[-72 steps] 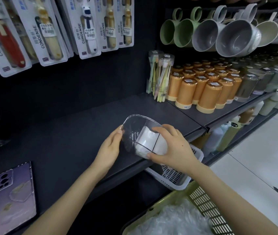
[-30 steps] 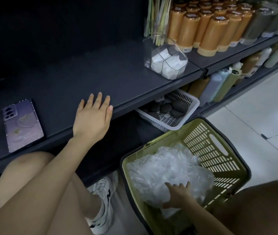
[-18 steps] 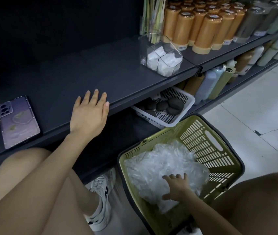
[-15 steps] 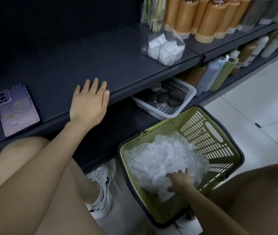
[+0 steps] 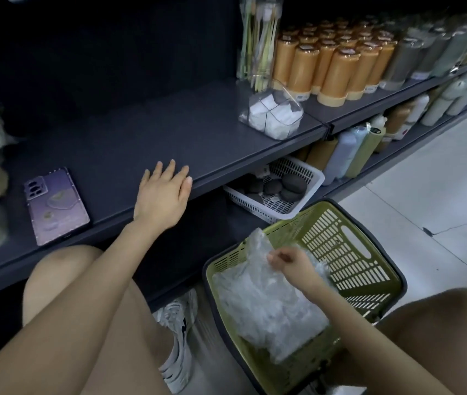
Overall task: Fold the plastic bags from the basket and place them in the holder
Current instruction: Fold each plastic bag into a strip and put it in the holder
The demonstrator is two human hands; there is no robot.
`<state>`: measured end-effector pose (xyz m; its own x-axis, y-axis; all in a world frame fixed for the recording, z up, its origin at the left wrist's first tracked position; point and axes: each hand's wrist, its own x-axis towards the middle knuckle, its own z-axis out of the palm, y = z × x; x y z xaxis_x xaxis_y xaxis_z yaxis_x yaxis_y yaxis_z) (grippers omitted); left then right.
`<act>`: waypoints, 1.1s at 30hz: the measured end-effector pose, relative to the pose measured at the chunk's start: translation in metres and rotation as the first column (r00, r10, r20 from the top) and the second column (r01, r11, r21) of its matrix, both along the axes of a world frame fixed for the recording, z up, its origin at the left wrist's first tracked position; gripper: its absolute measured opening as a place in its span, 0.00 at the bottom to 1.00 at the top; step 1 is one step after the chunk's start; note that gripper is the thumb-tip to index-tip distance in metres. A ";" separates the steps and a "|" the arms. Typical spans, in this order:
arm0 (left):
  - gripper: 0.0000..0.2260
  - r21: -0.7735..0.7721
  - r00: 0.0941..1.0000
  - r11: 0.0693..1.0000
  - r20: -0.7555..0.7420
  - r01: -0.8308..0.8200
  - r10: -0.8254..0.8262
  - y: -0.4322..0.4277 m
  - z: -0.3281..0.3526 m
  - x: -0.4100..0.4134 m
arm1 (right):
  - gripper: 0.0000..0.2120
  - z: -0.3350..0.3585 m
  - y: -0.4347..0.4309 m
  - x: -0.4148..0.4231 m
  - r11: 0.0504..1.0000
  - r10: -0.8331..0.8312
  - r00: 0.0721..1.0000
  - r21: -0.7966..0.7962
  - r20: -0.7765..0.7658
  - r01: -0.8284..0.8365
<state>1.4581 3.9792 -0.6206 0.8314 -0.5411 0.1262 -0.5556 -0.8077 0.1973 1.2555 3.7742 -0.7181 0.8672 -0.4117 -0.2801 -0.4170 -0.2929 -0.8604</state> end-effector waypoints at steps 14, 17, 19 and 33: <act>0.21 -0.698 0.837 0.685 -0.490 -0.208 -0.245 -0.003 0.043 -0.090 | 0.09 0.171 0.012 0.066 0.925 0.057 0.921 0.327 0.386 -0.195; 0.09 -0.740 0.865 0.640 -0.443 -0.205 -0.235 -0.008 0.041 -0.091 | 0.10 0.178 0.014 0.071 0.931 0.043 0.919 0.317 0.393 -0.179; 0.03 -0.777 0.894 0.596 -0.394 -0.202 -0.212 -0.007 0.039 -0.087 | 0.11 0.178 0.012 0.073 0.936 0.014 0.925 0.320 0.379 -0.145; 0.08 -0.802 0.820 0.471 -0.518 -0.366 -0.244 0.001 0.055 -0.048 | 0.19 0.172 -0.031 0.049 0.971 -0.060 0.971 0.240 0.233 0.003</act>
